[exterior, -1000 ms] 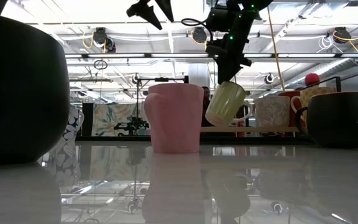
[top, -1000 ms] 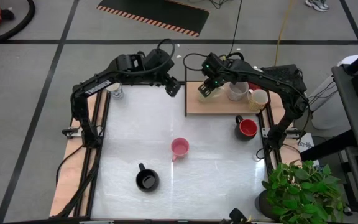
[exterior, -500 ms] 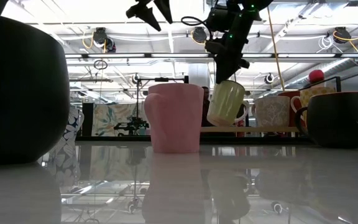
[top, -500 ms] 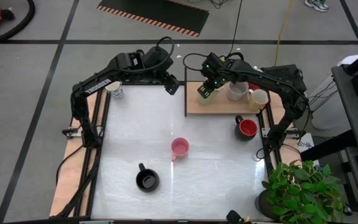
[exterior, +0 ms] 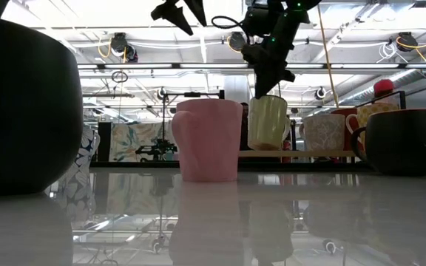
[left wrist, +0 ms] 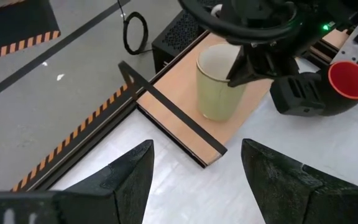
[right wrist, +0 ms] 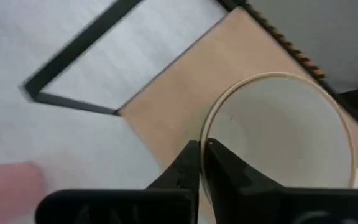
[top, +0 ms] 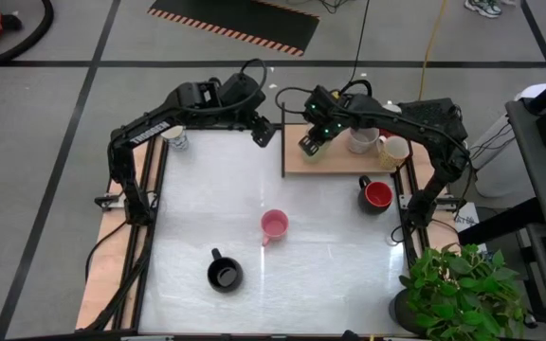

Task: Place coffee mugs
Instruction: Put the green mug on the shelf

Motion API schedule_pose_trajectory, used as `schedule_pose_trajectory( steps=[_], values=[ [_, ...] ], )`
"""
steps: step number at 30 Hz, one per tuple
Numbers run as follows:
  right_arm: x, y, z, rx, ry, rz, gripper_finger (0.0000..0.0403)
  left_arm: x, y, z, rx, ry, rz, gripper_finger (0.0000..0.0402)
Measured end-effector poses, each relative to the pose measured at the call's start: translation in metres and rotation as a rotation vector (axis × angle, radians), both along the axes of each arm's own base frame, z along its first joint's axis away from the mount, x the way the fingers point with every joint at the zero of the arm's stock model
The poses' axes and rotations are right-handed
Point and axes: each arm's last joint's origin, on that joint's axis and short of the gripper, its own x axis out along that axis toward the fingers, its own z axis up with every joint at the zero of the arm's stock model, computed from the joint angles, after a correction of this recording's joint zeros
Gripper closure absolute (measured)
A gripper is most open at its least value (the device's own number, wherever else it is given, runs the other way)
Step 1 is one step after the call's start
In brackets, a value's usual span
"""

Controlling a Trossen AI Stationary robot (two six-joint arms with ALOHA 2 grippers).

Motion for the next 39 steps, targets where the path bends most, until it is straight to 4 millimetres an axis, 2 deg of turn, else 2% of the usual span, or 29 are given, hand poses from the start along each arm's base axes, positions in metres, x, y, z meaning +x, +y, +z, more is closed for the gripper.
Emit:
schedule_pose_trajectory(
  steps=[6,15,18,23,28,31,35,39],
  values=[
    [0.006,0.01,0.0,0.044,-0.027,-0.016,0.0361,0.002,-0.005,0.0,0.0,0.0,-0.015,0.0157],
    [0.01,0.02,0.0,0.065,-0.029,-0.032,0.0267,0.003,-0.01,0.0,0.015,0.005,-0.017,0.0157],
    [0.009,0.025,0.006,0.066,-0.049,-0.037,0.0246,0.003,-0.01,0.0,0.018,0.006,-0.016,0.0157],
    [-0.005,0.032,0.031,0.0,-0.126,-0.061,0.0229,0.003,-0.011,0.0,0.017,0.007,-0.017,0.0157],
    [-0.024,0.041,0.062,-0.118,-0.222,0.021,0.0228,0.004,-0.014,0.0,0.013,0.005,-0.022,0.0157],
    [-0.03,0.052,0.067,-0.166,-0.26,0.18,0.0237,0.005,-0.015,0.0,0.013,0.005,-0.024,0.0157],
    [-0.033,0.067,0.047,-0.137,-0.421,0.398,0.0276,0.005,-0.015,0.0,0.019,0.003,-0.026,0.0157],
    [-0.036,0.078,0.008,-0.122,-0.557,0.459,0.0346,0.004,-0.014,0.0,0.045,0.017,-0.029,0.0157]
  ],
)
